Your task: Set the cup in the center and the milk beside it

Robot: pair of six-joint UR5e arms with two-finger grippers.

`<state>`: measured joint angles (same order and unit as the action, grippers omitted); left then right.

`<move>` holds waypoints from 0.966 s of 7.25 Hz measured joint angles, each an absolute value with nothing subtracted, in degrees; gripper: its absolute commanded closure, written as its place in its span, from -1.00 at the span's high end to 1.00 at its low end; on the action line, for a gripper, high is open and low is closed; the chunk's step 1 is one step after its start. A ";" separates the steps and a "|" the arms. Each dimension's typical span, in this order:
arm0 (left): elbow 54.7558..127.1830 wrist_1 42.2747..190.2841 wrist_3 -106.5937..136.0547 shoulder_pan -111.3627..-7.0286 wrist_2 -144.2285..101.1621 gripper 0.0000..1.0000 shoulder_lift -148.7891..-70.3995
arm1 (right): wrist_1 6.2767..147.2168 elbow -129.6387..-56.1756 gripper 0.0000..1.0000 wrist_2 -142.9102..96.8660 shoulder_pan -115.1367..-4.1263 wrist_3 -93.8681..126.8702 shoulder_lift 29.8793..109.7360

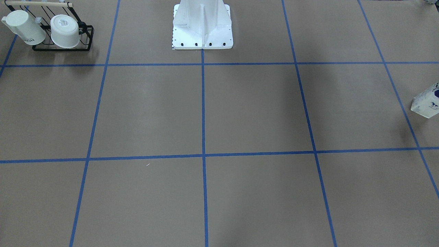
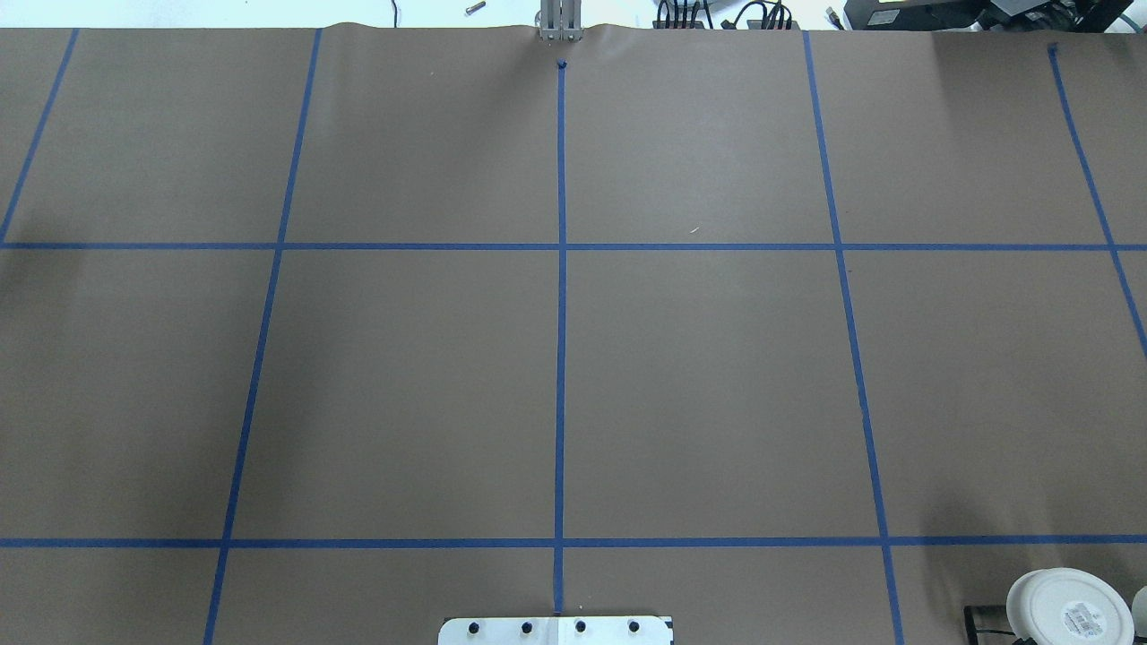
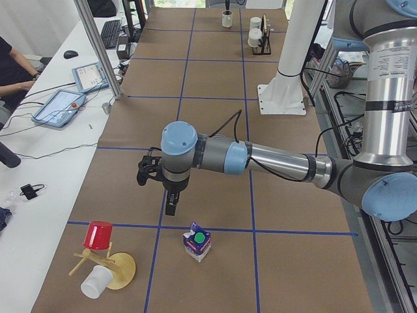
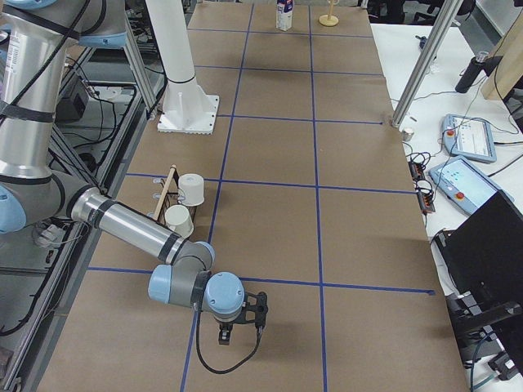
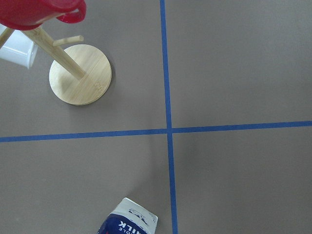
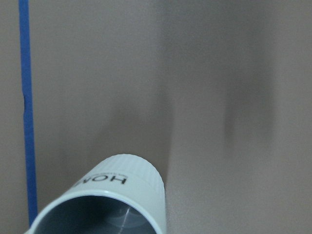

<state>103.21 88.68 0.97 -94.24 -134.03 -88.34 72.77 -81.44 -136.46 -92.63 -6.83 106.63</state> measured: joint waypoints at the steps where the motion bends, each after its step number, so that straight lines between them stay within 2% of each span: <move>1: 103.21 88.68 0.95 -94.27 -134.08 0.96 -88.34 | 72.76 -81.07 -1.00 -136.57 -92.48 -7.43 106.62; 4: 103.12 88.70 0.88 -94.30 -134.12 0.96 -88.33 | 72.84 -80.36 -1.00 -137.10 -92.36 -9.93 105.39; 7: 103.12 88.77 0.88 -94.31 -134.12 0.96 -88.22 | 73.74 -80.32 -1.00 -143.38 -92.47 -8.97 100.48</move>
<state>103.12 88.77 0.88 -94.31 -134.12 -88.22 73.74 -80.32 -143.38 -92.47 -8.97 100.48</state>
